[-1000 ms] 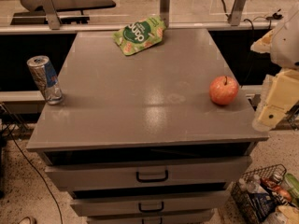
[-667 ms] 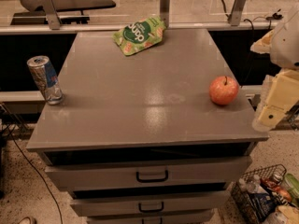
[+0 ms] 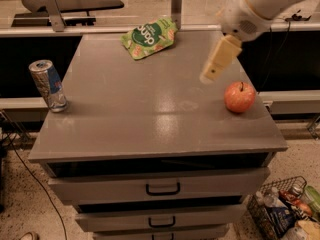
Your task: Move green rice chip bag near apple
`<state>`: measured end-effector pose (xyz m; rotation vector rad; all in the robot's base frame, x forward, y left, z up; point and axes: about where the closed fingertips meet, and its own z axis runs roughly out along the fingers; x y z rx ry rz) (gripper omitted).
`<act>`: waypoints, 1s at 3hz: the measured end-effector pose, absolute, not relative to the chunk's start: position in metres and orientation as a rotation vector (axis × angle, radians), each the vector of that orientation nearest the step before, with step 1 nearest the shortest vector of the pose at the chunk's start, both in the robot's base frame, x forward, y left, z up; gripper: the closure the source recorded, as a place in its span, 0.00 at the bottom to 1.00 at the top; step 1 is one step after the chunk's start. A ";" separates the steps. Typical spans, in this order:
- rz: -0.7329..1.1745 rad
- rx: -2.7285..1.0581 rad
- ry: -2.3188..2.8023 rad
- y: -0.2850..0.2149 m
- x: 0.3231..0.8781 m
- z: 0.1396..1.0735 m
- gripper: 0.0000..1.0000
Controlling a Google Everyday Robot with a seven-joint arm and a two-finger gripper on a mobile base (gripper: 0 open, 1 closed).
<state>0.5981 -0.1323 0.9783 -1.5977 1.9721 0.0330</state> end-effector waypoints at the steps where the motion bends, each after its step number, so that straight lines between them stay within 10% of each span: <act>1: 0.072 -1.548 1.911 -0.115 0.644 0.980 0.00; 3: 0.094 -1.405 1.960 -0.121 0.681 0.949 0.00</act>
Offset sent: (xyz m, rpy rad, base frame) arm 0.0452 0.0193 0.0009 0.0706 -0.0401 0.0108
